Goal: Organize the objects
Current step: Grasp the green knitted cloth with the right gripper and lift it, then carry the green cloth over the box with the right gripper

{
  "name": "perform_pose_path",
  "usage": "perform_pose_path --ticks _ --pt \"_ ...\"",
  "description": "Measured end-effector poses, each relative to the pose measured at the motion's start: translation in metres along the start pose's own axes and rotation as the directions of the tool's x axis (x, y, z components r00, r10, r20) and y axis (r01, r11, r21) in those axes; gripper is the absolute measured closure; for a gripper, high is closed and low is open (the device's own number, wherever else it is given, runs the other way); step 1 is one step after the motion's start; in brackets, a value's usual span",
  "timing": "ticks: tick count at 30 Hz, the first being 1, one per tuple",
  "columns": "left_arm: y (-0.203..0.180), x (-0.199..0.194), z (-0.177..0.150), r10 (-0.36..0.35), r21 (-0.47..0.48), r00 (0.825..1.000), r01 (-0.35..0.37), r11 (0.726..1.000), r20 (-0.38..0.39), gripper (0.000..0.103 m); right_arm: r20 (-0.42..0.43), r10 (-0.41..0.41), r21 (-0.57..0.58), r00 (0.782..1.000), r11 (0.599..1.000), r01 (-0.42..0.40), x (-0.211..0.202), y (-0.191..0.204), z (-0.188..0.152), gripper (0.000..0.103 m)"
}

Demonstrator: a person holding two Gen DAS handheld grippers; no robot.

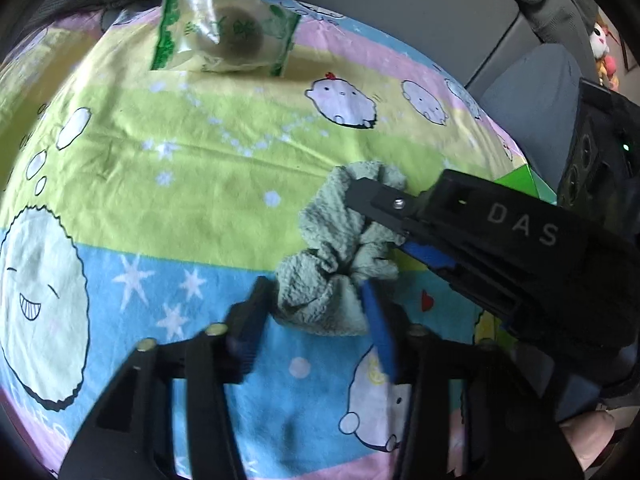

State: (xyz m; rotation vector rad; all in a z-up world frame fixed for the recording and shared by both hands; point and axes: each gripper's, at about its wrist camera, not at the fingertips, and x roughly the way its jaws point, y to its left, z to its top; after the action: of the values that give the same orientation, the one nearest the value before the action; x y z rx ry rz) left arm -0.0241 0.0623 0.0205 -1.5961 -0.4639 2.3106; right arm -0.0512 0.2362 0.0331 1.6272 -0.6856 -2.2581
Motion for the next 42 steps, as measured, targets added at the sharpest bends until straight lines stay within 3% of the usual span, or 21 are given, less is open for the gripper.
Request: perform_pose_path --ticks 6,11,17,22,33,42 --pt "-0.011 0.003 -0.001 0.034 0.020 0.999 -0.034 0.999 0.014 0.072 -0.031 0.102 0.029 0.994 0.994 -0.101 -0.001 -0.007 -0.003 0.068" --pt "-0.019 -0.003 -0.002 0.025 0.039 0.999 -0.027 0.999 0.042 0.077 -0.036 0.135 0.032 0.990 0.990 -0.134 -0.006 -0.005 -0.007 0.068" --pt "-0.033 -0.019 -0.002 -0.019 0.068 0.992 0.010 0.998 0.128 0.077 0.000 0.165 0.023 0.986 0.986 -0.165 -0.020 -0.003 -0.008 0.068" --pt "-0.047 -0.027 -0.004 -0.043 0.100 0.985 0.026 0.995 0.169 0.077 0.051 0.190 0.011 0.980 0.982 -0.191 -0.041 -0.002 -0.008 0.068" --pt "-0.079 -0.045 -0.006 -0.169 0.181 0.956 0.127 0.975 0.239 0.077 0.198 0.215 -0.010 0.956 0.976 -0.217 -0.094 -0.010 -0.010 0.068" --pt "-0.111 -0.045 -0.010 -0.248 0.241 0.937 0.189 0.952 0.245 0.077 0.292 0.206 0.001 0.934 0.976 -0.216 -0.128 -0.033 -0.010 0.068"
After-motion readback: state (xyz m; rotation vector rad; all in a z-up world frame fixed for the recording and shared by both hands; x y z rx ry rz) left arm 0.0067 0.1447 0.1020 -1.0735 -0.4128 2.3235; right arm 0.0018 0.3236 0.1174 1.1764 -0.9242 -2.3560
